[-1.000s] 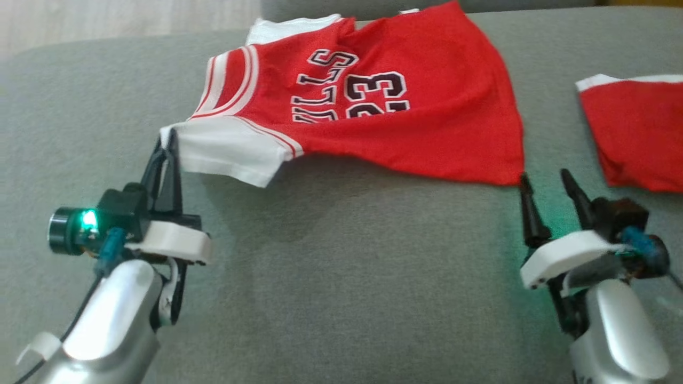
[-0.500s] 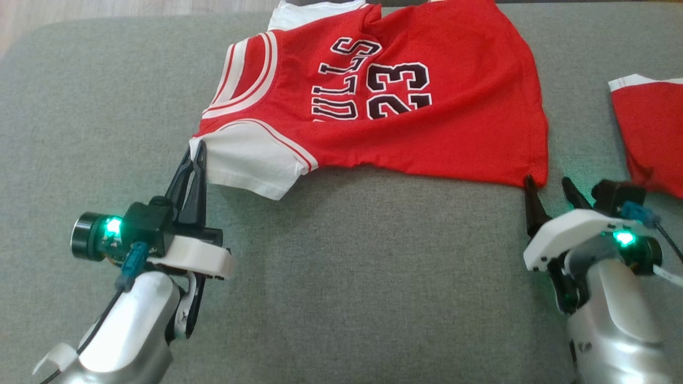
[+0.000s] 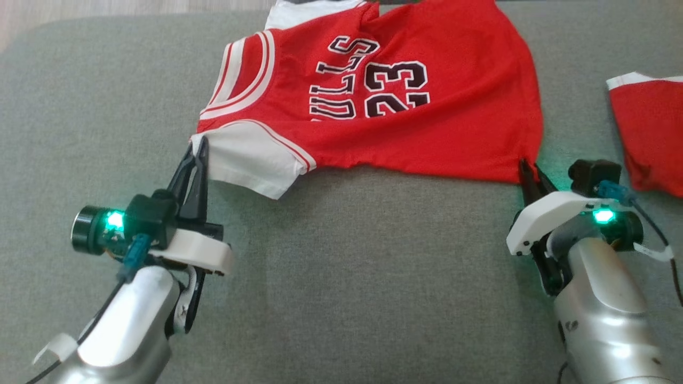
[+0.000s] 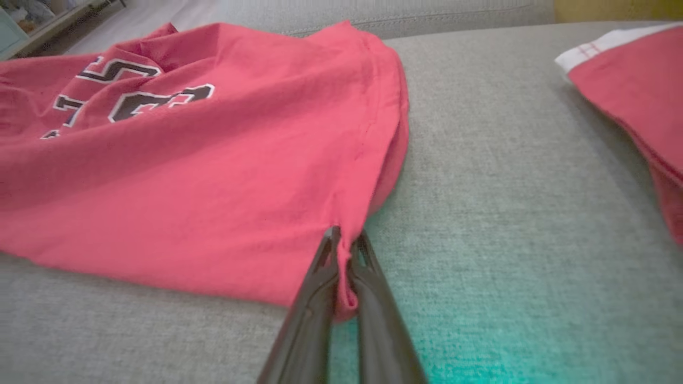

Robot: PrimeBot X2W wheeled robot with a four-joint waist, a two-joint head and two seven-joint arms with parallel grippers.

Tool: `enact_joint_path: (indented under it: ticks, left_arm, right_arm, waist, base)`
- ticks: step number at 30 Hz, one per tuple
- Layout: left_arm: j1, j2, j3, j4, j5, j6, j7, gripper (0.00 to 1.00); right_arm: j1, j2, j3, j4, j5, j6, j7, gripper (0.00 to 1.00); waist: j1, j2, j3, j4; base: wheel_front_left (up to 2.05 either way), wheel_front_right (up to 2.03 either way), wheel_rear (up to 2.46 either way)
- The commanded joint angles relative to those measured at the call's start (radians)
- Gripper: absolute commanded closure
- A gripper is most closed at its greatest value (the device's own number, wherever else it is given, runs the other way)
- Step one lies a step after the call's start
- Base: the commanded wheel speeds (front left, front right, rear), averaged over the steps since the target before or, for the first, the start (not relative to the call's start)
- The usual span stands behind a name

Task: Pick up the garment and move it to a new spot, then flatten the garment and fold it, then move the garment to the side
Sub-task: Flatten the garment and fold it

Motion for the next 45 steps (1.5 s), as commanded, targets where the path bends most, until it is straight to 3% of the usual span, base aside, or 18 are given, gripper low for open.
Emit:
enact_joint_path:
  ticks: [1,9,18,28,39,42,45]
  left_arm:
    - [-0.036,0.029,0.048,-0.021,-0.012,0.0,-0.004,1.0]
    - [-0.012,0.027,0.118,-0.053,-0.1,-0.02,-0.026,1.0]
    - [-0.095,0.05,0.189,-0.129,-0.135,-0.035,-0.034,1.0]
    - [-0.209,0.06,0.291,-0.293,-0.162,-0.009,-0.039,1.0]
    - [-0.178,0.16,0.376,-0.622,-0.229,0.059,0.122,1.0]
    - [-0.228,0.197,0.374,-0.617,-0.235,0.042,0.179,1.0]
    - [-0.326,0.206,0.339,-0.526,-0.233,-0.006,0.224,1.0]
  right_arm:
    - [-0.001,0.01,0.032,-0.015,0.01,-0.001,-0.029,1.0]
    - [-0.002,0.01,0.08,-0.103,0.031,-0.001,-0.123,1.0]
    - [-0.058,-0.012,0.114,-0.323,0.026,-0.001,-0.1,1.0]
    - [-0.117,-0.152,0.226,-0.631,0.109,-0.001,-0.007,1.0]
    - [-0.006,-0.196,0.15,-0.977,0.127,-0.001,0.166,1.0]
    - [-0.014,-0.195,0.117,-1.022,0.116,-0.001,0.223,1.0]
    - [-0.068,-0.175,0.093,-0.998,0.137,-0.001,0.268,1.0]
  waist:
    - [0.0,0.0,-0.015,-0.006]
    - [0.0,0.0,-0.085,-0.043]
    - [0.0,0.0,-0.158,-0.078]
    - [0.0,0.0,-0.257,-0.113]
    - [0.0,0.0,-0.234,-0.112]
    - [0.0,0.0,-0.186,-0.103]
    - [0.0,0.0,-0.118,-0.094]
  base:
    - [0.0,0.0,0.0]
    - [0.0,0.0,0.0]
    - [0.0,0.0,0.0]
    - [0.0,0.0,0.0]
    - [0.0,0.0,0.0]
    - [0.0,0.0,0.0]
    - [0.0,0.0,0.0]
